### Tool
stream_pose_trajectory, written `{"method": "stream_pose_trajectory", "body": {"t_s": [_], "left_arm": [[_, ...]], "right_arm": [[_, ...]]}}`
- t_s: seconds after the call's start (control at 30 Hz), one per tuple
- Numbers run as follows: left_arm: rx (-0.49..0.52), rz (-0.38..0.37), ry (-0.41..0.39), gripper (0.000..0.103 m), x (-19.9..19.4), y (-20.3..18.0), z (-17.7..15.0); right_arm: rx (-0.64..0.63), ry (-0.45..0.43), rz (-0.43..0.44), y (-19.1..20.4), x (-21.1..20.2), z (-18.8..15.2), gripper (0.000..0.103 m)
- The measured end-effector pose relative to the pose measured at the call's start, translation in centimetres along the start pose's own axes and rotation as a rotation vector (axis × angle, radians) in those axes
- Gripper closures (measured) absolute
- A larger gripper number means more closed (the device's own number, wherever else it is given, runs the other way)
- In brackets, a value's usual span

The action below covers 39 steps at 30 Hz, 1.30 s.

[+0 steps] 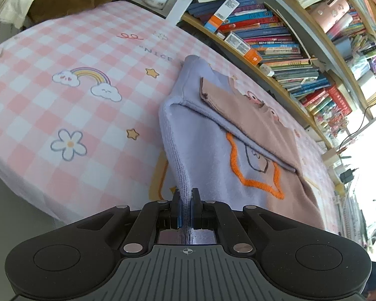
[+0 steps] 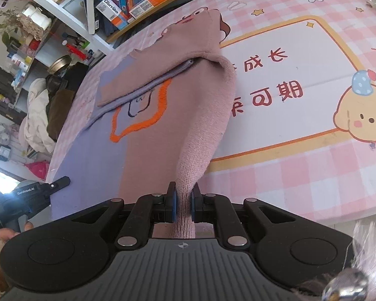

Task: Fold clothes
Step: 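Lift the hem with both tools and fold it up toward the collar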

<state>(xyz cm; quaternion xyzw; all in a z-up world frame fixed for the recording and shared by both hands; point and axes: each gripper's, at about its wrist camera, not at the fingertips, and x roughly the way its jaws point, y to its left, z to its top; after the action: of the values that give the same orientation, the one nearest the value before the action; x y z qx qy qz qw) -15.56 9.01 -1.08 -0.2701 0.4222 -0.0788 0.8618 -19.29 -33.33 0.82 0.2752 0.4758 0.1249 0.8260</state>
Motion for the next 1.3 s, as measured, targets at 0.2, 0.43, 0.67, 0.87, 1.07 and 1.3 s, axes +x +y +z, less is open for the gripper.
{"method": "stream_pose_trajectory", "body": {"t_s": [0.2,0.43,0.67,0.87,1.07,1.3], "left_arm": [[-0.062,-0.104,-0.079,0.099,-1.5,-1.0,1.7],[-0.126,-0.226,-0.194,0.099,-2.0,-2.2,5.9],[-0.139,-0.262,-0.226,0.098,0.6,-2.8,10.6],[-0.1,-0.268,-0.201,0.098,3.8,-3.7,14.4],[-0.099,-0.23,-0.147,0.098,7.9,-3.6,17.3],[-0.119,-0.189,-0.084,0.098,11.2,-2.1,18.7]], "right_arm": [[0.027,-0.094,0.082,0.2,-2.2,1.9,0.094],[0.124,-0.26,0.234,-0.1,-4.7,6.7,0.094],[0.191,-0.365,0.268,0.1,-3.9,11.9,0.094],[0.229,-0.396,0.227,0.4,-1.7,15.3,0.094],[0.269,-0.398,0.165,-0.2,1.0,18.0,0.094],[0.309,-0.368,0.095,-1.1,4.6,20.2,0.094]]}}
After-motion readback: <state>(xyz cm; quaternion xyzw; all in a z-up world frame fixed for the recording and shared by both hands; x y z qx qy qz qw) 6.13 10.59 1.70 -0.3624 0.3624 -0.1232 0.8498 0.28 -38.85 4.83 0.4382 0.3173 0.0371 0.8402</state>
